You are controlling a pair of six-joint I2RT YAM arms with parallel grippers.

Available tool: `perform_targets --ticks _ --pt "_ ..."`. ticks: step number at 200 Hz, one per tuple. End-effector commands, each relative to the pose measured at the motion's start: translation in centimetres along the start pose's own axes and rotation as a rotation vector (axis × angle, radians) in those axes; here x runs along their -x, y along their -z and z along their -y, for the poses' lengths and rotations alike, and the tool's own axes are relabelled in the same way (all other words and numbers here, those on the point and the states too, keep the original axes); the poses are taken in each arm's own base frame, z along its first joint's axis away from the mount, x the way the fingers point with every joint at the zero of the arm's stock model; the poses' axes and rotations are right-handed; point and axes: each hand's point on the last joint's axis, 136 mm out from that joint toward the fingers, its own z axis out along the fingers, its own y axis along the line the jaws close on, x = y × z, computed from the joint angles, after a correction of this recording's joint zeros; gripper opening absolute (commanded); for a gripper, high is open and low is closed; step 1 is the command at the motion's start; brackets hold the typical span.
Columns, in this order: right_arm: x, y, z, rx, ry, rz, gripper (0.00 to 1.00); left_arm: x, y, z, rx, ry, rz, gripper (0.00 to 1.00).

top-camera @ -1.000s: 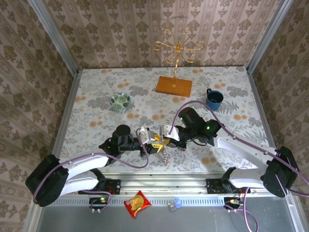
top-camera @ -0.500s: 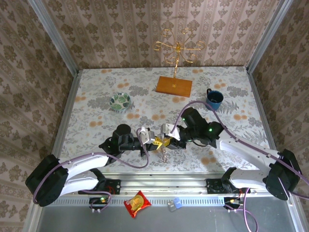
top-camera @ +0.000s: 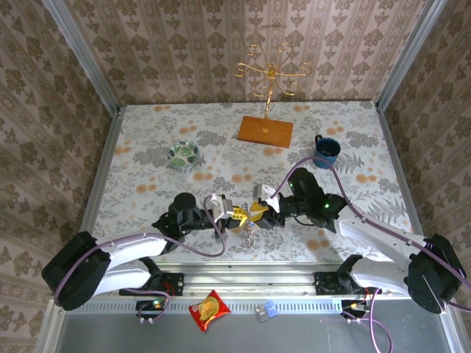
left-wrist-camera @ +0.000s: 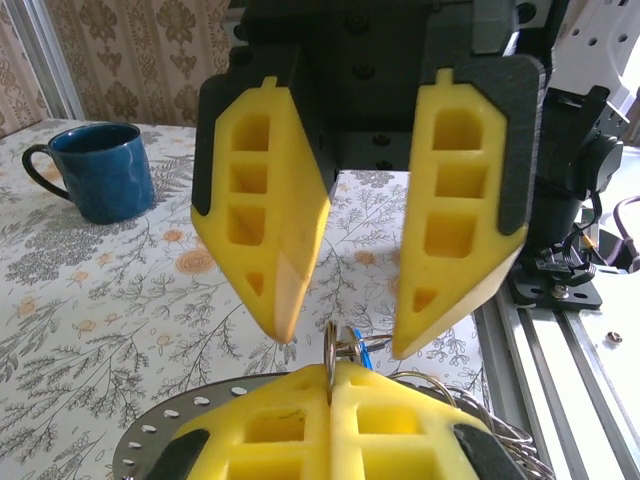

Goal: Put the keys on the keyring

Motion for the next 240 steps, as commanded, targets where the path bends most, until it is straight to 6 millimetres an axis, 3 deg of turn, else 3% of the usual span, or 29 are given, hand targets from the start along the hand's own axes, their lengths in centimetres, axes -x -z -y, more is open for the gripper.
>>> perform_targets --ticks 1,43,72,82,94,112,132,187,240 --pt "0.5 -0.4 0.5 -0.010 -0.014 0.037 0.32 1.5 0.2 0.5 -0.026 -0.031 0.073 0.00" --pt "0.6 -0.9 0.1 0.034 -0.032 0.049 0.20 1.9 0.3 0.6 -0.030 -0.040 0.098 0.00" --pt "1.0 -0.9 -0.2 0.054 -0.026 0.064 0.00 1.9 0.3 0.5 -0.021 -0.042 0.107 0.00" --pt "1.0 -0.7 -0.2 0.052 -0.019 0.059 0.00 1.7 0.4 0.0 0.009 -0.035 0.099 0.00" --pt "1.1 -0.5 -0.2 0.047 -0.005 0.049 0.00 1.4 0.5 -0.2 0.026 -0.033 0.086 0.16" --pt "0.9 -0.2 -0.2 0.037 0.018 0.013 0.00 1.0 0.5 -0.8 0.064 -0.033 0.054 0.28" --pt "0.5 -0.1 -0.4 0.036 0.058 -0.052 0.00 0.4 0.4 -0.9 0.068 -0.032 -0.007 0.31" --pt "0.4 -0.2 -1.0 0.043 0.150 -0.158 0.00 -0.4 -0.1 -0.7 0.035 -0.049 -0.124 0.28" --pt "1.6 -0.7 -2.2 0.083 0.186 -0.148 0.00 -0.2 -0.5 -0.3 0.000 -0.069 -0.142 0.09"
